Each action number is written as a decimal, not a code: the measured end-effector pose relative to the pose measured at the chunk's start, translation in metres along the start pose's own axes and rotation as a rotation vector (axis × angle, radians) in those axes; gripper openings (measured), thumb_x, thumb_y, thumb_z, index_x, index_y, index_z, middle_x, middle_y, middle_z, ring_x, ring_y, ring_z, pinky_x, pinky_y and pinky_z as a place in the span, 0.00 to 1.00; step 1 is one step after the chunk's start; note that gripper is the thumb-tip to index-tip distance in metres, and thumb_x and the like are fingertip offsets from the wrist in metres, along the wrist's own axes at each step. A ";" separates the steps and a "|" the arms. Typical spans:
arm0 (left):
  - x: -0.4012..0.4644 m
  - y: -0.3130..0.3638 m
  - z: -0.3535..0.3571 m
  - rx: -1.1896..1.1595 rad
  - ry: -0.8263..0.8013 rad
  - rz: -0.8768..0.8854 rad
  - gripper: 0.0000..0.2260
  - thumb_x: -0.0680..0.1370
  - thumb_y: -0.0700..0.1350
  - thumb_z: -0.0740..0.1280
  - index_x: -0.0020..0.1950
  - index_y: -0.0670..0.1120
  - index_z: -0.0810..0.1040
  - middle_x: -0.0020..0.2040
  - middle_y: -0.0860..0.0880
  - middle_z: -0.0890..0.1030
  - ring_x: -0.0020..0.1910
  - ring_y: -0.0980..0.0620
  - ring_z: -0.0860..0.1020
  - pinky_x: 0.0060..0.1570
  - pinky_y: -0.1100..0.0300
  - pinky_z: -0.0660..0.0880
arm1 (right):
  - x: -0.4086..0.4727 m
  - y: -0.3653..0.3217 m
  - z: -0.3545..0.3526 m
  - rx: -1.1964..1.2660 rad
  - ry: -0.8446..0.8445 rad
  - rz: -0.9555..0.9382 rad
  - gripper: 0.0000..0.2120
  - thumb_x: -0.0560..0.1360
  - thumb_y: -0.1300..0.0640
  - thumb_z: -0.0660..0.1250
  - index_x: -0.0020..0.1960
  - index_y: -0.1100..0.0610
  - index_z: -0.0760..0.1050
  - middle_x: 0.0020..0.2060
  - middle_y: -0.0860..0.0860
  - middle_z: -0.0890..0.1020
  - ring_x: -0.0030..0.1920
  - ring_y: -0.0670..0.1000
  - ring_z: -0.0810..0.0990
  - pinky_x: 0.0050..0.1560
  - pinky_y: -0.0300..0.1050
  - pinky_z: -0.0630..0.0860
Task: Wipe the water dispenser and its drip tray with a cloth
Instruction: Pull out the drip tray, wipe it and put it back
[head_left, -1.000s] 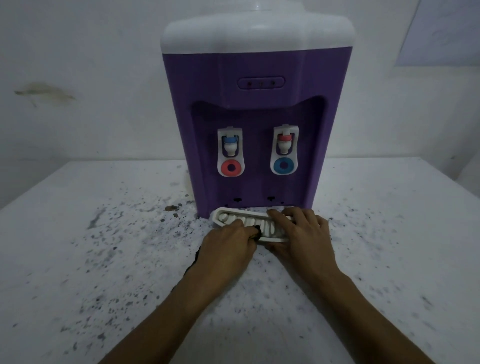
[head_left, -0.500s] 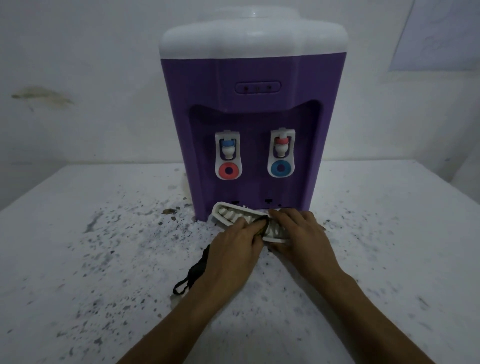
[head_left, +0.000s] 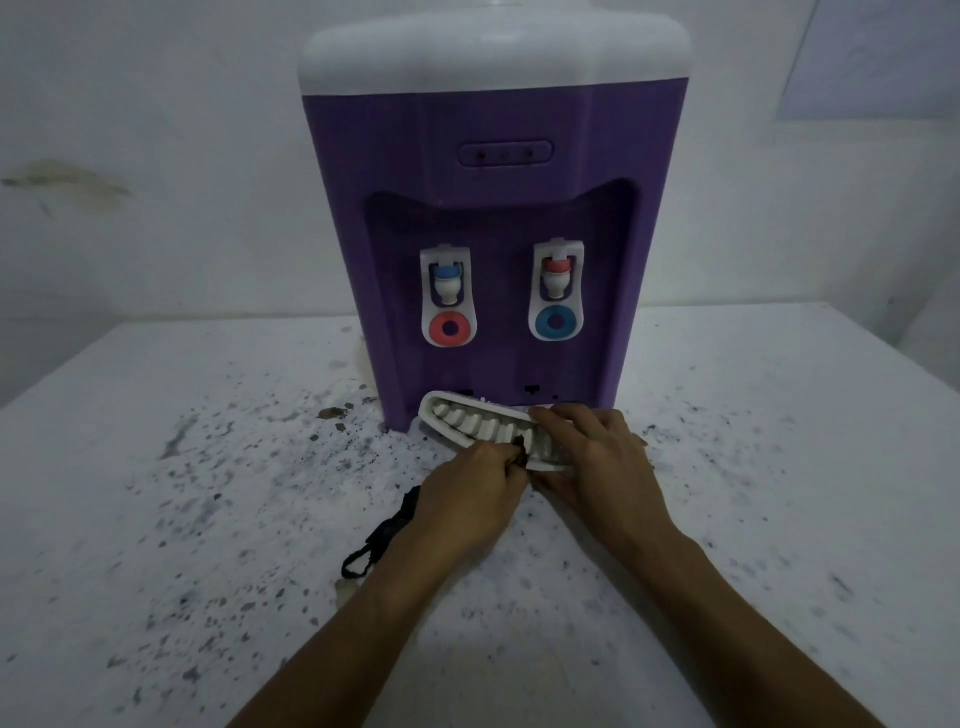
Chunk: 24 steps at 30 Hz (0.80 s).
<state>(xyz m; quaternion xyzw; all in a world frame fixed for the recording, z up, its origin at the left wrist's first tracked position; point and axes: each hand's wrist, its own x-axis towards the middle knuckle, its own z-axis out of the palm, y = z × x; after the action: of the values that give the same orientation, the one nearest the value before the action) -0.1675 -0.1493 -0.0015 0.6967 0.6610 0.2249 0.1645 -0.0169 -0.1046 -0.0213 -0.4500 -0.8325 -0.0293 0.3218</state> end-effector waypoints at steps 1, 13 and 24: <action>-0.001 -0.001 -0.002 0.045 0.003 0.009 0.12 0.80 0.46 0.56 0.42 0.45 0.75 0.35 0.52 0.75 0.32 0.57 0.71 0.29 0.61 0.63 | 0.000 0.000 -0.001 -0.006 0.002 -0.001 0.30 0.63 0.50 0.78 0.63 0.53 0.75 0.57 0.52 0.80 0.52 0.60 0.78 0.46 0.57 0.77; 0.004 -0.011 -0.009 0.207 0.031 0.186 0.11 0.80 0.46 0.56 0.56 0.53 0.77 0.45 0.50 0.76 0.42 0.52 0.75 0.37 0.59 0.64 | 0.001 0.005 -0.004 0.056 -0.110 0.065 0.34 0.65 0.49 0.76 0.69 0.49 0.70 0.62 0.49 0.76 0.57 0.56 0.73 0.54 0.52 0.74; -0.008 -0.001 0.001 0.211 0.308 0.295 0.15 0.78 0.46 0.58 0.62 0.54 0.77 0.38 0.52 0.73 0.32 0.55 0.71 0.30 0.63 0.66 | 0.003 0.000 -0.006 0.006 -0.093 0.035 0.32 0.63 0.49 0.78 0.66 0.51 0.73 0.58 0.51 0.79 0.53 0.57 0.76 0.47 0.54 0.77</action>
<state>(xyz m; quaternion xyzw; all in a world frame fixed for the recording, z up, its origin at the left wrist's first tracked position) -0.1684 -0.1573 -0.0034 0.7567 0.5891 0.2797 -0.0468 -0.0153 -0.1042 -0.0147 -0.4645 -0.8386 -0.0004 0.2844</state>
